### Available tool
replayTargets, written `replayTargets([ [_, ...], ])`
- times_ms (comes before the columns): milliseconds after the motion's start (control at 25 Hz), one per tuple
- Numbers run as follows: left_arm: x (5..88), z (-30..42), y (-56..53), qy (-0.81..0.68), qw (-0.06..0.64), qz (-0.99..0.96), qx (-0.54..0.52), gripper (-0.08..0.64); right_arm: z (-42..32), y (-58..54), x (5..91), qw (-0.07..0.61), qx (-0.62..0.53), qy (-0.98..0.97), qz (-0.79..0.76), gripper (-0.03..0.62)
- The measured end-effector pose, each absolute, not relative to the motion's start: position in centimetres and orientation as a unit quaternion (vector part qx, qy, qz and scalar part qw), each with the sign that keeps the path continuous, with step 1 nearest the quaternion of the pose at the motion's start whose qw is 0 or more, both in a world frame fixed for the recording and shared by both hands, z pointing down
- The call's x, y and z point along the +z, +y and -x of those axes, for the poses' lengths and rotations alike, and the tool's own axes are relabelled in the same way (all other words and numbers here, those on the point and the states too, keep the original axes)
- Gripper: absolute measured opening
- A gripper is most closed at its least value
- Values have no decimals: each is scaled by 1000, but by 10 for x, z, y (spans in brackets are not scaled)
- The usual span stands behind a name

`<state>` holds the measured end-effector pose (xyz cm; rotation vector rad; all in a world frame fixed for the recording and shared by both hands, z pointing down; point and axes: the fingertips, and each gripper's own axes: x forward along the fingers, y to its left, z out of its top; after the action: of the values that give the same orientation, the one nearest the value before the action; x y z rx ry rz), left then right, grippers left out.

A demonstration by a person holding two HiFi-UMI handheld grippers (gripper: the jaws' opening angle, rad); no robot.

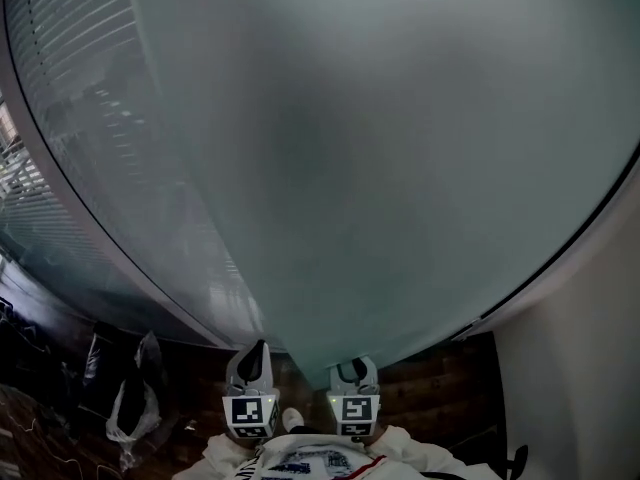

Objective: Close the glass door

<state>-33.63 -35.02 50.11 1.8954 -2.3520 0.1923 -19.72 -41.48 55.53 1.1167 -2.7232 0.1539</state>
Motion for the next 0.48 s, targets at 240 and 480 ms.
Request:
replayTargets([
  [240,517,366,-366,-749,71,-657,53,3,213,-429,561,110,67,-899,-419,115],
  [480,524,365,-384,-723,70,-686,43,3,209,-443,563,105,62,-896,-427,117],
])
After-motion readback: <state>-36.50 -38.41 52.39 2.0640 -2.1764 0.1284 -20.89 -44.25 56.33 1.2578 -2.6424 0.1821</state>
